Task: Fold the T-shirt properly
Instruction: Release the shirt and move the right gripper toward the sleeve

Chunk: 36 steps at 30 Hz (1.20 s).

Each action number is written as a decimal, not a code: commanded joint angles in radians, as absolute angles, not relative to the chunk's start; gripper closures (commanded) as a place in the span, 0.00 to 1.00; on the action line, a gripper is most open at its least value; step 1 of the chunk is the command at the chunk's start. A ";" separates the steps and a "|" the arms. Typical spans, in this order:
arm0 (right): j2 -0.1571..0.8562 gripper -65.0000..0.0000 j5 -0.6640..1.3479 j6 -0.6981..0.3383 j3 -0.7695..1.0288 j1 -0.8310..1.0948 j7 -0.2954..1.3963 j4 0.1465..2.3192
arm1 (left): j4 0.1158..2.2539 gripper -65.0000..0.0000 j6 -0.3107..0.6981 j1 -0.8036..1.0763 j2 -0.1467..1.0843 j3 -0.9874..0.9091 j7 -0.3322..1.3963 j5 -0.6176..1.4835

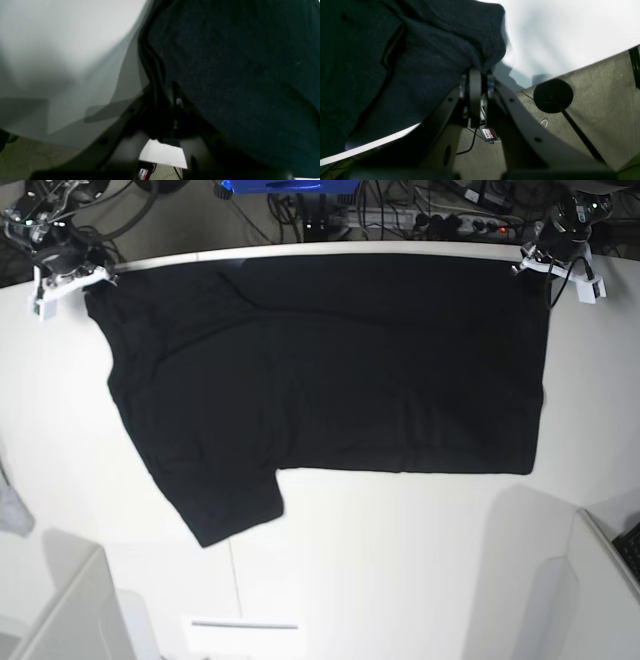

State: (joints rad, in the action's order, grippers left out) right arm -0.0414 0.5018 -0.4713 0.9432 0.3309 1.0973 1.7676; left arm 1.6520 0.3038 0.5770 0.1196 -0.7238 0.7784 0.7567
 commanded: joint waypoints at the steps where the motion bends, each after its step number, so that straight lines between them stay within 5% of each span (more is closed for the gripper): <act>1: -0.027 1.00 0.504 -0.472 0.951 0.335 1.089 1.788 | 1.666 1.00 0.295 0.598 0.131 -0.737 0.773 0.745; 4: -0.019 0.95 0.504 -0.472 0.951 0.332 1.158 1.788 | 1.666 1.00 0.297 0.599 0.130 -0.739 0.769 0.745; 6: -0.021 0.72 0.504 -0.472 0.951 0.329 1.175 1.788 | 1.666 0.98 0.297 0.601 0.130 -0.739 0.769 0.745; 8: -0.024 0.60 0.504 -0.472 0.952 0.331 1.171 1.788 | 1.667 0.73 0.297 0.601 0.130 -0.740 0.769 0.746; 12: -0.025 0.63 0.504 -0.472 0.966 0.334 1.171 1.790 | 1.681 0.30 0.298 0.608 0.128 -0.779 0.769 0.751; 16: -0.024 0.62 0.504 -0.472 1.024 0.329 1.171 1.865 | 1.767 0.14 0.298 0.610 0.114 -0.851 0.774 0.751; 24: 0.047 0.63 0.501 -0.473 0.914 0.262 1.101 1.957 | 1.945 0.18 0.298 0.598 0.110 -0.951 0.774 0.746; 26: 0.073 0.63 0.499 -0.467 0.825 0.236 1.082 1.937 | 1.946 0.33 0.298 0.570 0.127 -0.949 0.774 0.745; 32: 0.084 0.63 0.495 -0.464 0.661 0.107 1.029 1.874 | 1.942 1.00 0.298 0.489 0.179 -0.949 0.774 0.743; 36: 0.108 0.62 0.390 -0.464 0.555 -0.038 1.027 1.744 | 1.942 1.00 0.298 0.464 0.186 -0.949 0.774 0.743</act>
State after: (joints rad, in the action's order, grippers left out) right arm 0.0994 0.3626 -0.4637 0.5518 -0.0280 1.0451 1.7241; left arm 1.9255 0.2916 0.4625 0.1734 -0.9421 0.7982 0.7330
